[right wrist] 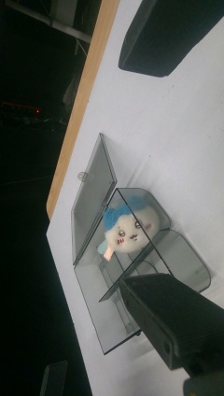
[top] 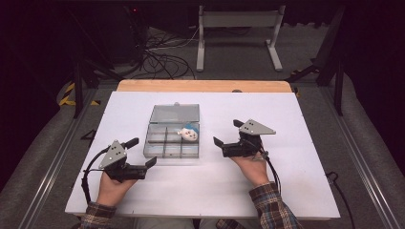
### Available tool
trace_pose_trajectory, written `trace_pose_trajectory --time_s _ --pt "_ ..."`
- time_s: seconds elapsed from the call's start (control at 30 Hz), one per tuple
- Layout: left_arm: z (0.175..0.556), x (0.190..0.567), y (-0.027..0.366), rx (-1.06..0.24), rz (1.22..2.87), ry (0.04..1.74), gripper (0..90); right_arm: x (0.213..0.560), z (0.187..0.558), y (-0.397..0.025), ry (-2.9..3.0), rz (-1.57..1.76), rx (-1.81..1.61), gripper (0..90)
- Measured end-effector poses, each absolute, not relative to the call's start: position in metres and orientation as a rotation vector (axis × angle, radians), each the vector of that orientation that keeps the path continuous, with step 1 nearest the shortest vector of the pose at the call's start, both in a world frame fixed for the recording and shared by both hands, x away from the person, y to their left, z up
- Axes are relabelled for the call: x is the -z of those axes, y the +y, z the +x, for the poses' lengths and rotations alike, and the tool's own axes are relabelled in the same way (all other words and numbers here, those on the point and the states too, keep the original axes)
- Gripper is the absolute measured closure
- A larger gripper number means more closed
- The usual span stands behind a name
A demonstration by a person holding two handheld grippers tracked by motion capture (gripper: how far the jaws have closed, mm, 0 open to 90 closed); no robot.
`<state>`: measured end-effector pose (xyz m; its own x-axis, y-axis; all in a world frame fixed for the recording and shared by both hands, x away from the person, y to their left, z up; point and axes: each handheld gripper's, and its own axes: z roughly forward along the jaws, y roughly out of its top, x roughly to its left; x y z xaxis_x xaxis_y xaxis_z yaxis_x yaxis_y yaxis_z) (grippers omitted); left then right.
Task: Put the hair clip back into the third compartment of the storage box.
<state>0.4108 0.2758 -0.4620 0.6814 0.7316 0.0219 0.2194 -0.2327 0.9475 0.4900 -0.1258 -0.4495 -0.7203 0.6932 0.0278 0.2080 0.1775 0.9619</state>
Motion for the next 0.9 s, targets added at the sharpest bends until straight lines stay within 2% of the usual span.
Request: trace_pose_trajectory --time_s 0.9 --pt "0.41 0.462 0.276 -0.572 1.775 0.766 5.3 0.447 0.474 -0.16 1.987 0.85 -1.588 0.2"
